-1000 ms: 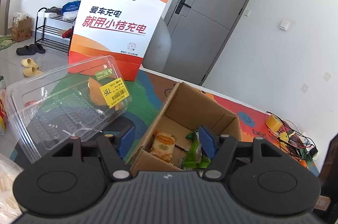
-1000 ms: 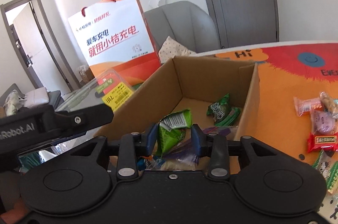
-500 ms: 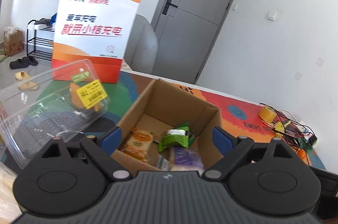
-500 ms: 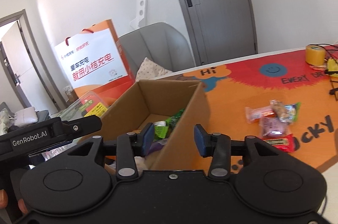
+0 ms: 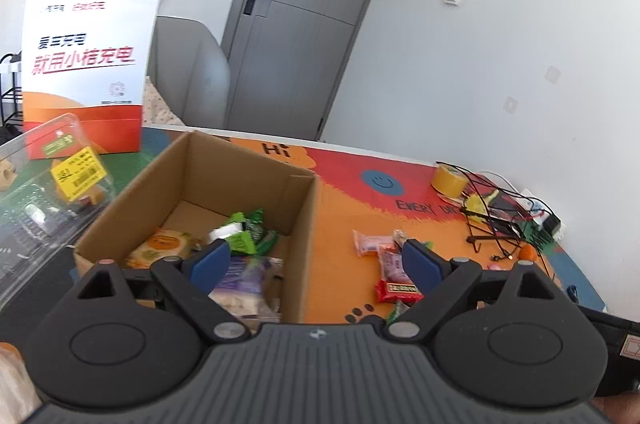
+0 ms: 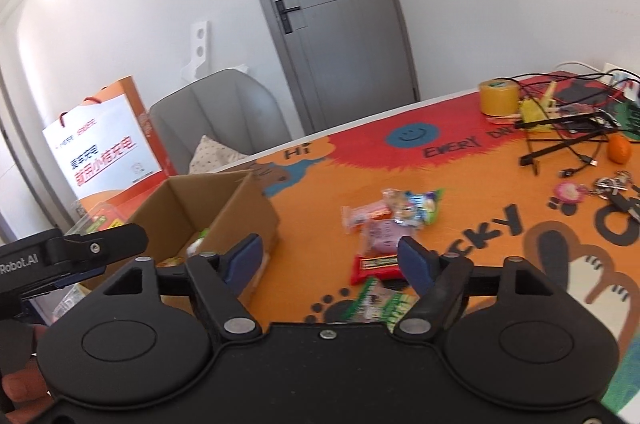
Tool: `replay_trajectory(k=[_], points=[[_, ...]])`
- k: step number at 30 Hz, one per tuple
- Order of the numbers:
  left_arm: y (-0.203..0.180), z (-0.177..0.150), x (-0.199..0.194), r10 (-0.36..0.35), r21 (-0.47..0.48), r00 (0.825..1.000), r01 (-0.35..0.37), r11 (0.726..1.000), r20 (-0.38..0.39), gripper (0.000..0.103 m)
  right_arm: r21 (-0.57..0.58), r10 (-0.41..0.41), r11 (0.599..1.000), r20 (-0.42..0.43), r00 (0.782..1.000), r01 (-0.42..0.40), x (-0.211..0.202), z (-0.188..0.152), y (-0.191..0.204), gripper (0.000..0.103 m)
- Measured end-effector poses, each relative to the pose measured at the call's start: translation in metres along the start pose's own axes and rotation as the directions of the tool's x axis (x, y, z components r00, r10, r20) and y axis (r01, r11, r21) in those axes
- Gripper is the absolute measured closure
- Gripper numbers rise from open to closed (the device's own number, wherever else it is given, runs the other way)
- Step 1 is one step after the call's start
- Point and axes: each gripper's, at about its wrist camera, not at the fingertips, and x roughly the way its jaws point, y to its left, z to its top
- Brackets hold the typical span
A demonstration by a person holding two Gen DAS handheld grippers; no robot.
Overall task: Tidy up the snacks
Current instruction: 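Move both tools back from the box to the snack pile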
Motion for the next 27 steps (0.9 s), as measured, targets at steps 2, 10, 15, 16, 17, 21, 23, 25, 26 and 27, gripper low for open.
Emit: replay_trajectory(k=[2, 10, 15, 16, 17, 21, 23, 25, 26, 27], points=[[-0.007, -0.002, 0.003, -0.015, 0.009, 1.000, 0.015, 1.000, -0.008, 0.011, 0.015, -0.014, 1.000, -0.002, 1.000, 0.014, -0.003, -0.001, -0.009, 0.023], [-0.037, -0.011, 0.015, -0.055, 0.074, 0.998, 0.057, 0.996, -0.030, 0.014, 0.034, -0.040, 0.999, -0.033, 0.999, 0.042, -0.002, -0.015, -0.029, 0.009], [-0.050, -0.017, 0.022, -0.075, 0.091, 0.996, 0.079, 0.993, -0.041, 0.020, 0.046, -0.050, 0.998, -0.060, 0.997, 0.052, 0.006, -0.024, -0.037, 0.007], [-0.051, -0.018, 0.025, -0.075, 0.088, 0.996, 0.079, 0.993, -0.047, 0.024, 0.048, -0.052, 0.997, -0.067, 0.996, 0.055, 0.008, -0.026, -0.037, 0.007], [-0.052, -0.020, 0.028, -0.074, 0.083, 0.996, 0.079, 0.993, -0.056, 0.028, 0.047, -0.051, 0.997, -0.072, 0.996, 0.054, 0.011, -0.028, -0.038, 0.007], [-0.054, -0.026, 0.043, -0.051, 0.064, 0.994, 0.057, 0.996, -0.095, 0.041, 0.031, -0.048, 0.998, -0.094, 0.994, 0.051, 0.025, -0.038, -0.033, 0.007], [-0.053, -0.029, 0.046, -0.037, 0.053, 0.994, 0.043, 0.998, -0.107, 0.046, 0.025, -0.051, 0.998, -0.101, 0.994, 0.054, 0.034, -0.042, -0.030, 0.007], [-0.051, -0.031, 0.047, -0.036, 0.049, 0.993, 0.041, 0.998, -0.109, 0.050, 0.019, -0.063, 0.998, -0.117, 0.991, 0.066, 0.043, -0.047, -0.027, 0.007], [-0.050, -0.032, 0.047, -0.035, 0.047, 0.994, 0.040, 0.998, -0.107, 0.051, 0.008, -0.073, 0.997, -0.122, 0.990, 0.074, 0.047, -0.049, -0.025, 0.007], [-0.049, -0.032, 0.047, -0.034, 0.046, 0.994, 0.039, 0.998, -0.106, 0.052, 0.000, -0.084, 0.996, -0.116, 0.990, 0.084, 0.049, -0.051, -0.024, 0.007]])
